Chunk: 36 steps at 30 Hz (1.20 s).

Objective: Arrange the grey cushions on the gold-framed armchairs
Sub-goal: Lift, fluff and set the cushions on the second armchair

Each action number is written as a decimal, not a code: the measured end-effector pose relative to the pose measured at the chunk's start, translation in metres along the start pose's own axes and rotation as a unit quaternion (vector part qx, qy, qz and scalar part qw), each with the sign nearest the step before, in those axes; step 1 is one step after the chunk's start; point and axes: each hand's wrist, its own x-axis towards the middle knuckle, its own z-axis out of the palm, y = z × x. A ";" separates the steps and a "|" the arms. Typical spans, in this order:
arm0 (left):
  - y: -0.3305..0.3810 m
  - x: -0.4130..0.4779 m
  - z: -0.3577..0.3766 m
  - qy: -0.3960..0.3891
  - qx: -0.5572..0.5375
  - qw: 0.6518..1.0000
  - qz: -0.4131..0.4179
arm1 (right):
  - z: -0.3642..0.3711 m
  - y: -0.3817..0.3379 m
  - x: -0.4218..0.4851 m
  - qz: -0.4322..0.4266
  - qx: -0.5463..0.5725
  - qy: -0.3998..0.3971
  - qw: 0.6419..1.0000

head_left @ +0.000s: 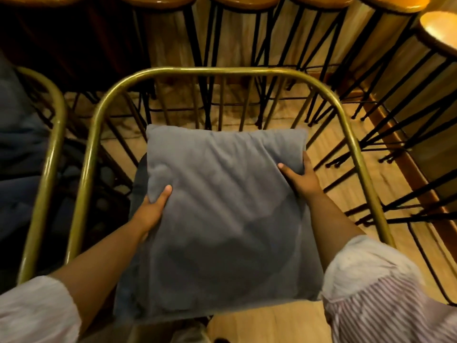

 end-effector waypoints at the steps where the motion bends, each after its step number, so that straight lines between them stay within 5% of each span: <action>1: -0.009 0.002 0.000 -0.009 0.000 1.000 -0.020 | 0.006 0.008 0.001 0.025 -0.007 -0.027 0.999; 5: -0.031 0.015 0.001 -0.026 0.031 0.998 -0.047 | 0.017 0.042 -0.007 0.097 -0.074 -0.096 0.988; 10: -0.044 0.021 0.002 -0.053 0.017 0.997 -0.049 | 0.013 0.068 -0.028 0.161 -0.053 -0.085 0.982; 23: -0.063 -0.019 0.011 -0.057 0.008 0.997 -0.051 | -0.020 0.055 -0.079 0.158 -0.032 -0.050 0.986; 36: -0.088 -0.029 0.019 -0.015 0.064 0.994 -0.082 | -0.017 0.090 -0.116 0.052 -0.081 -0.040 0.995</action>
